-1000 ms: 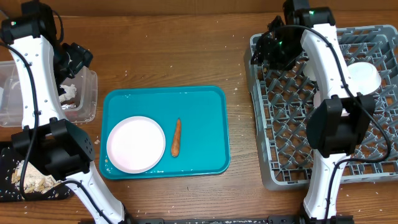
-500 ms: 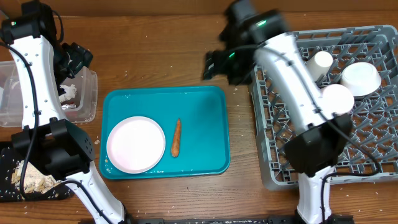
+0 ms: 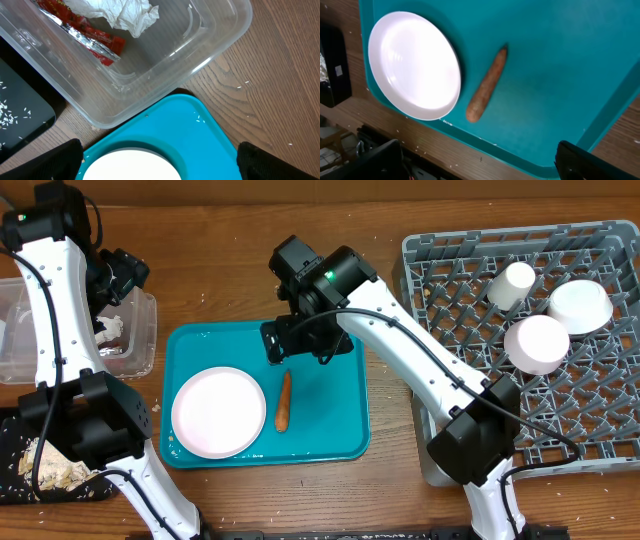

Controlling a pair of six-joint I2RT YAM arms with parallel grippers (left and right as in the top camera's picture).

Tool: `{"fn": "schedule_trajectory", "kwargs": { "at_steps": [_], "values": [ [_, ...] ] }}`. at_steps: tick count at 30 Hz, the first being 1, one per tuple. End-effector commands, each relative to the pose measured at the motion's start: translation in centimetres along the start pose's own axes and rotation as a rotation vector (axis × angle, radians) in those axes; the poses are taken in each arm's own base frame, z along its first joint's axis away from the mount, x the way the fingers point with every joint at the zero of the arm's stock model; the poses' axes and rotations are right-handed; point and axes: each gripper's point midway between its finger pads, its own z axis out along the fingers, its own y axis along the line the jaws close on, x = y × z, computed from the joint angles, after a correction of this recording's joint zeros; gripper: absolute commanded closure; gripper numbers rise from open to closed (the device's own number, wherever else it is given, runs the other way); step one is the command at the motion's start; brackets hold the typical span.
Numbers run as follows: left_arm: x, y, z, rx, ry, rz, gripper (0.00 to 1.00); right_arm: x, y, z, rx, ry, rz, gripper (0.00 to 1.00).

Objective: Sort waste into correct bins and load items into the dishwasher
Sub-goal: 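Move the right gripper back toward the teal tray, then lower the right gripper onto the white plate rim and grasp it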

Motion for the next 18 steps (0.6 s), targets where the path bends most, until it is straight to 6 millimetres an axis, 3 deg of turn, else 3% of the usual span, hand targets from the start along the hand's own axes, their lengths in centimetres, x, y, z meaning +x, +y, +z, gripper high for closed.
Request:
{"fn": "schedule_trajectory", "kwargs": {
  "at_steps": [1,3,7,12,18],
  "values": [
    [-0.2,0.3,-0.5,-0.002,-0.018,0.020,0.00,-0.4,-1.6,-1.0,0.013,-0.010,0.039,0.00],
    [-0.2,0.3,-0.5,-0.002,-0.018,0.020,0.00,-0.4,-1.5,-1.5,-0.024,0.000,0.035,0.00],
    [-0.2,0.3,-0.5,-0.002,-0.018,0.020,0.00,0.5,2.5,-2.0,-0.241,0.029,-0.230,0.00],
    [-0.2,0.3,-0.5,-0.002,-0.018,0.020,0.00,-1.2,4.8,-1.4,-0.253,-0.067,-0.319,0.02],
    [-0.2,0.3,-0.5,-0.002,-0.018,0.020,0.00,-3.1,6.6,1.3,-0.159,-0.168,-0.408,0.18]
  ]
}}
